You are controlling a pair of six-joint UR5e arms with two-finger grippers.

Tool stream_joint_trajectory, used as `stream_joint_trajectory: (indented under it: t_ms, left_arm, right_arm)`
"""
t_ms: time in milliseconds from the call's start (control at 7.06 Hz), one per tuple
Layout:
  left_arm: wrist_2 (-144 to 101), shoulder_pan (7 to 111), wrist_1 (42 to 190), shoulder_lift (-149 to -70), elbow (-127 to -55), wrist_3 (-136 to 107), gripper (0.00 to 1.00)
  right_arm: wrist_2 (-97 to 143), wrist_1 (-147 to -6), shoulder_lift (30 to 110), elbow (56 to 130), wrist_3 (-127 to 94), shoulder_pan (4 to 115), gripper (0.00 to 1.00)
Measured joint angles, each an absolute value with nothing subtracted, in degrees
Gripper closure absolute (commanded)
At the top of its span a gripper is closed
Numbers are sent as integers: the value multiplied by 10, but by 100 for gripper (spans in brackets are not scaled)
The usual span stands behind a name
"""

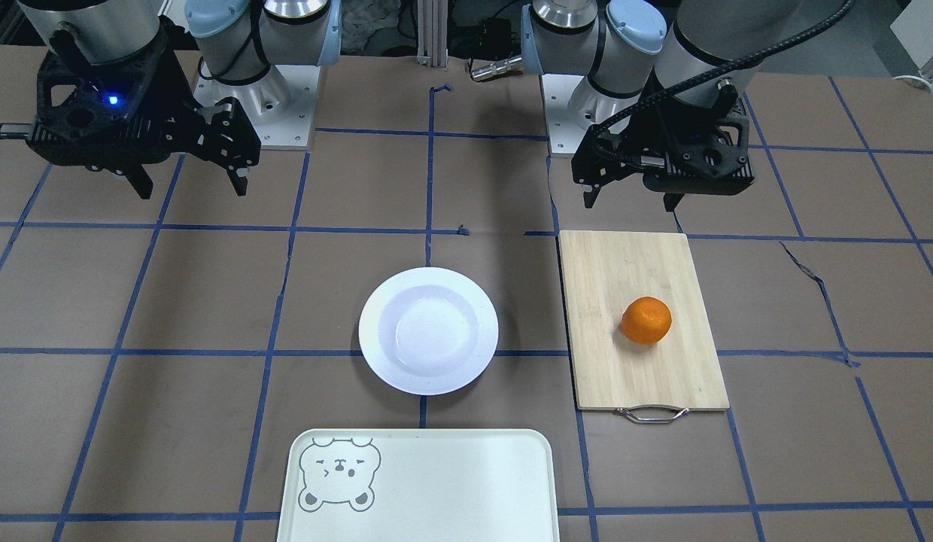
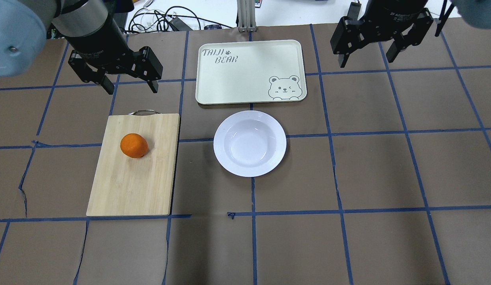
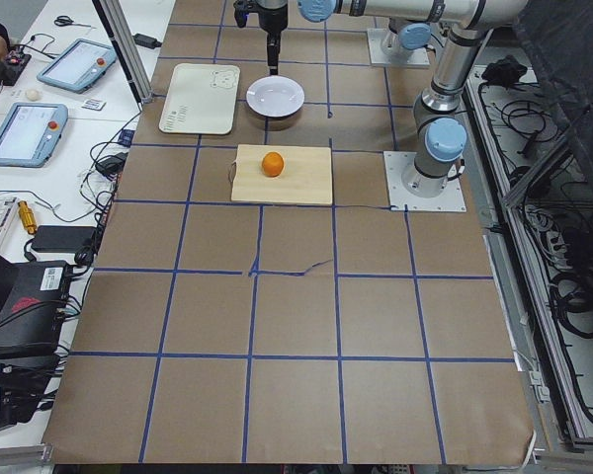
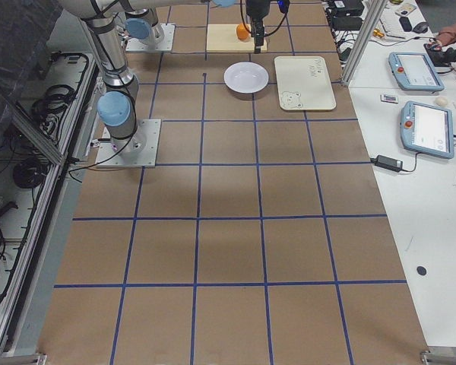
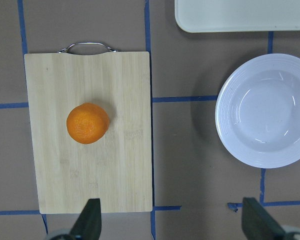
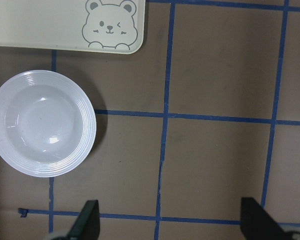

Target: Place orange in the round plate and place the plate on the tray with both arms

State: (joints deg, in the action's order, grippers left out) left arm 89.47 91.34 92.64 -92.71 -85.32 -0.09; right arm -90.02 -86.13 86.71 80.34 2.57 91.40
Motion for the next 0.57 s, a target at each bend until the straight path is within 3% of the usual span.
stream_joint_trajectory:
  t_ms: [567]
  left_arm:
    - [895, 914, 927, -927, -854, -1, 0]
  right_arm:
    - [-897, -864, 863, 806, 25, 914, 0]
